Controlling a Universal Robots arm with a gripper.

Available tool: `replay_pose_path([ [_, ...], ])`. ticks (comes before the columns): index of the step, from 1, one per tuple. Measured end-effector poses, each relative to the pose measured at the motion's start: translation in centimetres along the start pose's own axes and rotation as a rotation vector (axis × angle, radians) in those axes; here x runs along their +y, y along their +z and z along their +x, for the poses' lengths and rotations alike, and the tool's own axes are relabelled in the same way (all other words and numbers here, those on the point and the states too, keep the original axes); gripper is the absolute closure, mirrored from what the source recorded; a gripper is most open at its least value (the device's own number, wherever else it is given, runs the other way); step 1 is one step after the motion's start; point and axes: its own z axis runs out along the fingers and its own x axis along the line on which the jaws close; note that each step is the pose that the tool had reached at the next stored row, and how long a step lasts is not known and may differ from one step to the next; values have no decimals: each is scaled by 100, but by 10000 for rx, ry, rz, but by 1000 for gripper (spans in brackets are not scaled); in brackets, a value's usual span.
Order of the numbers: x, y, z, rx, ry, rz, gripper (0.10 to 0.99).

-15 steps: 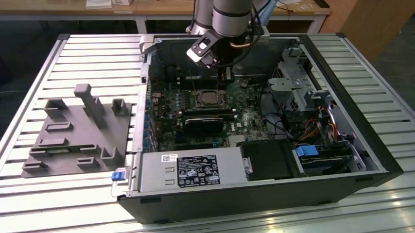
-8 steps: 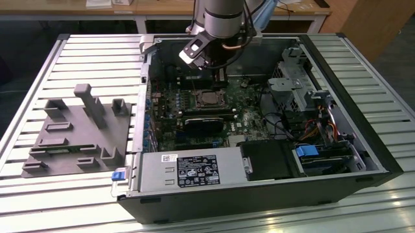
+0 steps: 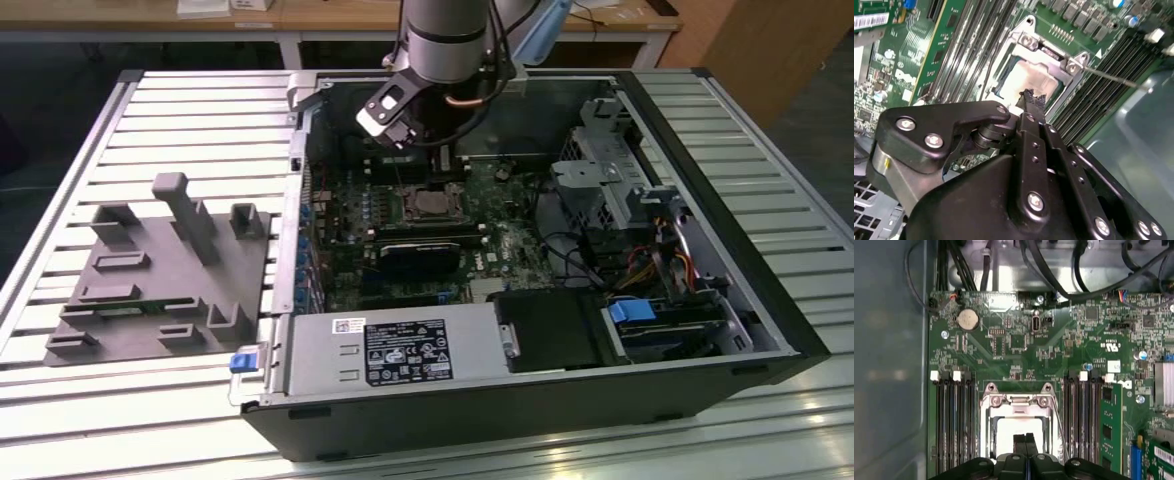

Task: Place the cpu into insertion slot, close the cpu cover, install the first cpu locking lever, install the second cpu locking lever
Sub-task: 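Close the cpu cover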

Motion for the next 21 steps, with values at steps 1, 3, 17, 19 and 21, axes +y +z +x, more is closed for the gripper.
replay_pose_path([
  [1, -2, 0, 0, -1, 0, -1, 984],
  [3, -2, 0, 0, 0, -1, -1, 984],
  [17, -3, 4, 0, -67, -2019, -3, 984],
  [19, -4, 4, 0, -74, -2379, -3, 984],
  [21, -4, 5, 0, -76, -2750, -3, 984],
])
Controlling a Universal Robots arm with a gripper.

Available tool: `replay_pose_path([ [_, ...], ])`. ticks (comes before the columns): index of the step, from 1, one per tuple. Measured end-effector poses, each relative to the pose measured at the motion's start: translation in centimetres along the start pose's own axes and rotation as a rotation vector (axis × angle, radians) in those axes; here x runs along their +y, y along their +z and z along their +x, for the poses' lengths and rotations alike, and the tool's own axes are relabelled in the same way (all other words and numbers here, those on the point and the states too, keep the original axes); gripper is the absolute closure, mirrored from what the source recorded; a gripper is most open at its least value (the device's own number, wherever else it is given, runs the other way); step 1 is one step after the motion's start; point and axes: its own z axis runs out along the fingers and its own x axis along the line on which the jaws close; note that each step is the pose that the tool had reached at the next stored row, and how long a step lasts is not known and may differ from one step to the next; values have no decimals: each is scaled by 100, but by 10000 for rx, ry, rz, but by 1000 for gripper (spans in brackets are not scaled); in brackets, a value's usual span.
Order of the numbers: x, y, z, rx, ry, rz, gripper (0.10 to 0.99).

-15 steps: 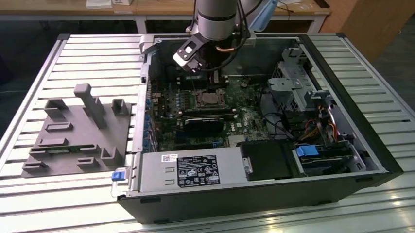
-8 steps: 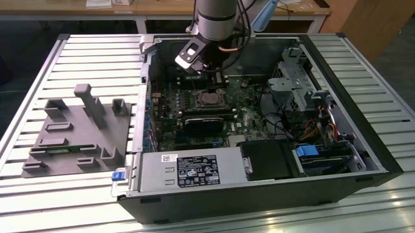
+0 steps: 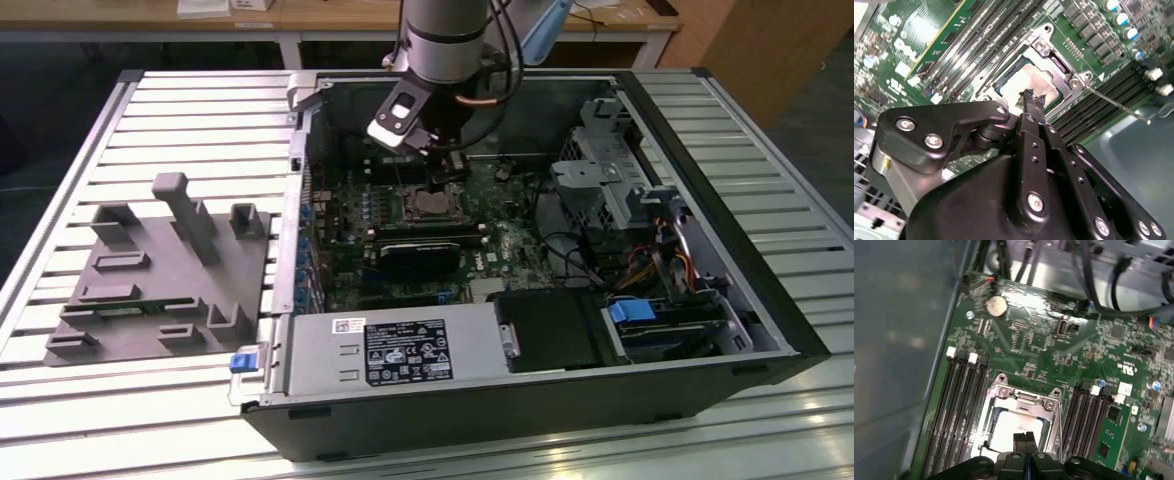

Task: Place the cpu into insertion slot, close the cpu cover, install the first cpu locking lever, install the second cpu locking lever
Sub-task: 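Close the cpu cover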

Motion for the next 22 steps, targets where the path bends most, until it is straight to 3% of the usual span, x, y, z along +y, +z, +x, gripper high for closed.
replay_pose_path([
  [22, -1, 9, 0, -57, -3996, -14, 984],
])
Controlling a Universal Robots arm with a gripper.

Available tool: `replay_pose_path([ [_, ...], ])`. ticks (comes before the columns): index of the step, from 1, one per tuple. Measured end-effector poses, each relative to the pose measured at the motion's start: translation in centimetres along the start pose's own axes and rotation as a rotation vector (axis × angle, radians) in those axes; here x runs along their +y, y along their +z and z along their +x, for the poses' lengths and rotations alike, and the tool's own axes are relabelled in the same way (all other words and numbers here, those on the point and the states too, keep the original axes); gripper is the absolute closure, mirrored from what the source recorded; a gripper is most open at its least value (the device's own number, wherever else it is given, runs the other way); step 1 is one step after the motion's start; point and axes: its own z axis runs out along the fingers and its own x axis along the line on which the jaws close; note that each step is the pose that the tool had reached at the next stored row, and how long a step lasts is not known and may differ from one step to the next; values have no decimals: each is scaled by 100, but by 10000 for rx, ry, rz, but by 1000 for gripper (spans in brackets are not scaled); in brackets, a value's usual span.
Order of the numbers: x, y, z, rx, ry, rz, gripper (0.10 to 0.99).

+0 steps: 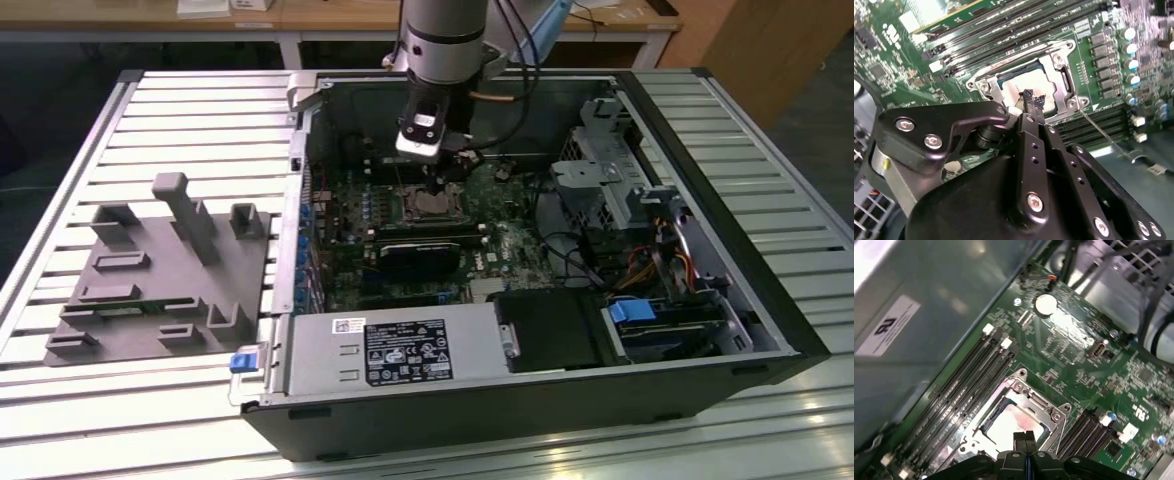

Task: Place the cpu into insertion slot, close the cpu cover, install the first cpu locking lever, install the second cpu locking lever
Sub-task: 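Close the cpu cover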

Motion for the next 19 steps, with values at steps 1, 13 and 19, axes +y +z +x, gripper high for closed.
replay_pose_path([
  [1, 0, 0, 0, -5, -192, 1, 984],
  [13, 0, 5, 1, 0, -2366, -40, 984],
  [19, 0, 7, 0, 16, -3460, -71, 984],
])
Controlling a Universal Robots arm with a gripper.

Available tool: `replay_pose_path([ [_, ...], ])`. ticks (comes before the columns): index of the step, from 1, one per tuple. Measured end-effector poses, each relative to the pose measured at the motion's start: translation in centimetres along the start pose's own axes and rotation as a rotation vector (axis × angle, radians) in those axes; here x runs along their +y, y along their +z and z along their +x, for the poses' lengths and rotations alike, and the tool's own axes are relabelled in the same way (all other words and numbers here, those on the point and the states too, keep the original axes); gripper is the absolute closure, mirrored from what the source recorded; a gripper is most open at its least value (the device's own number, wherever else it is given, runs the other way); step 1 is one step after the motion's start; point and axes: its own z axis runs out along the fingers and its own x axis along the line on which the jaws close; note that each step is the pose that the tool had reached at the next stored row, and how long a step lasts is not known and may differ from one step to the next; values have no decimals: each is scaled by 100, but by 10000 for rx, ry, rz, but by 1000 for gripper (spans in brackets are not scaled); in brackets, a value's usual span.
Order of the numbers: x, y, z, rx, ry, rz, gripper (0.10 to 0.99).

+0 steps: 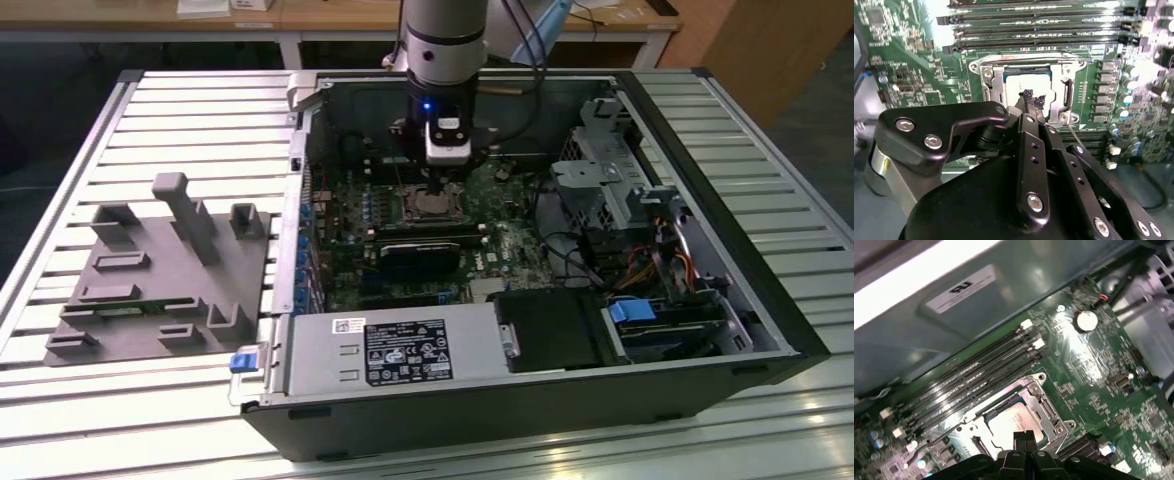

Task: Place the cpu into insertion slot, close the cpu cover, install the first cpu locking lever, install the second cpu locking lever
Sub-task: 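Close the cpu cover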

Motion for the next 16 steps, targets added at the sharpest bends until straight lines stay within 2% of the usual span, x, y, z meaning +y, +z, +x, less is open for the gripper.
replay_pose_path([
  [16, 0, 3, 0, 52, -2914, -113, 984],
])
